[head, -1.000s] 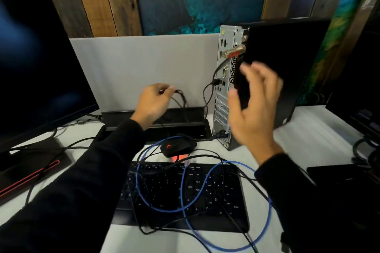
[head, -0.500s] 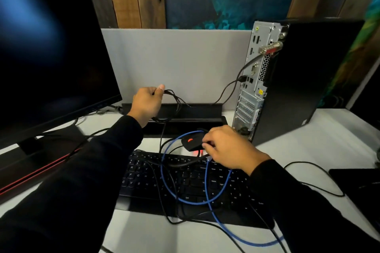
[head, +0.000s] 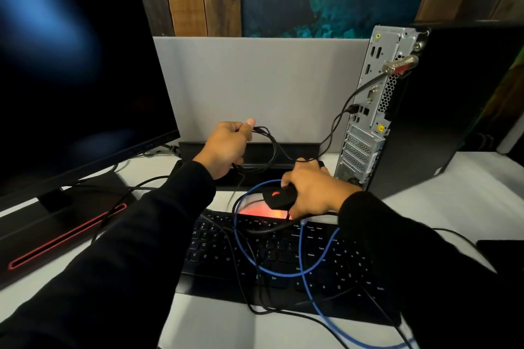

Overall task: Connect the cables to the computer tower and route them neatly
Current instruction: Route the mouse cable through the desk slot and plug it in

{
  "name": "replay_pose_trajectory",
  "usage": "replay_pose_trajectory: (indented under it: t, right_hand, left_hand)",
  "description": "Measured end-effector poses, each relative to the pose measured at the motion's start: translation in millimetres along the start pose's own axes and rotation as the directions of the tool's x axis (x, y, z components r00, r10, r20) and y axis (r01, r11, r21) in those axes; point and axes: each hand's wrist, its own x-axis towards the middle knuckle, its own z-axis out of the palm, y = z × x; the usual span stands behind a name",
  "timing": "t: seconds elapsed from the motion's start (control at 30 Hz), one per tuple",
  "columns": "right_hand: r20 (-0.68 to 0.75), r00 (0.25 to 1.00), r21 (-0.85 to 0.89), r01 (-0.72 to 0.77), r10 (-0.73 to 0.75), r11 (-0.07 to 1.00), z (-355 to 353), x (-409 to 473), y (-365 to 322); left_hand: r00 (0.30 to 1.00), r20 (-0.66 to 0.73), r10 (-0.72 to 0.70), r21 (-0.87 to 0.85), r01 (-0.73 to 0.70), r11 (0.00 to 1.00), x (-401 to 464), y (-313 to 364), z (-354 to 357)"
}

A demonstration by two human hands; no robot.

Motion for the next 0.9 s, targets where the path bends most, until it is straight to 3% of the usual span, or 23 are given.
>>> replay_pose_trajectory:
  t: [0.07,0.13,0.27,0.3,0.4,0.53,0.6,0.67,0.77,0.9]
  right_hand:
    - [0.013,1.000,0.295,0.024,-0.029,0.955,-13.5,-14.5,11.7]
    - [0.021,0.998,0.594,0.041,-0.067,0.804,-27.8,-31.0,23.8]
    - [-0.069,0.998,0.839,0.055,0.005,0.542,-40.6,-60.5,44.1]
    - [-0.079,0.996,0.850,0.048,0.037,0.525,-39.9,-66.8,48.2]
    - [-0.102,0.989,0.771,0.009,0.108,0.637,-27.5,-84.4,63.6]
    - [-0.152,0.973,0.743,-0.002,0.172,0.669,-1.5,-115.9,94.6]
    - [-0.219,0.950,0.632,-0.037,0.223,0.774,12.8,-132.7,120.4]
    - [-0.268,0.914,0.418,-0.176,0.306,0.891,28.9,-145.5,147.4]
    - [-0.283,0.842,0.309,-0.372,0.458,0.875,46.2,-157.3,170.4]
    - [-0.314,0.801,0.287,-0.432,0.510,0.855,51.0,-153.2,171.9]
  left_hand:
    - [1.000,0.005,-0.022,-0.086,0.022,0.996,-2.5,3.1,-2.7]
    - [0.999,-0.001,-0.044,-0.157,0.043,0.987,-3.7,7.6,-4.1]
    - [0.998,-0.012,-0.057,-0.287,0.051,0.956,-6.2,10.3,2.2]
    - [0.999,-0.011,-0.051,-0.293,0.046,0.955,-7.3,10.0,6.0]
    - [0.999,0.010,-0.044,-0.294,0.045,0.955,-10.1,7.1,19.8]
    - [0.996,-0.059,-0.071,-0.238,0.055,0.970,-3.1,-1.1,33.0]
    - [0.991,-0.113,-0.076,-0.189,0.054,0.980,3.4,-9.0,35.8]
    - [0.985,-0.158,-0.068,-0.153,0.044,0.987,9.2,-15.3,38.4]
    - [0.972,-0.222,-0.072,-0.161,0.036,0.986,17.4,-23.4,45.6]
    - [0.961,-0.271,-0.048,-0.189,-0.005,0.982,21.2,-27.0,62.1]
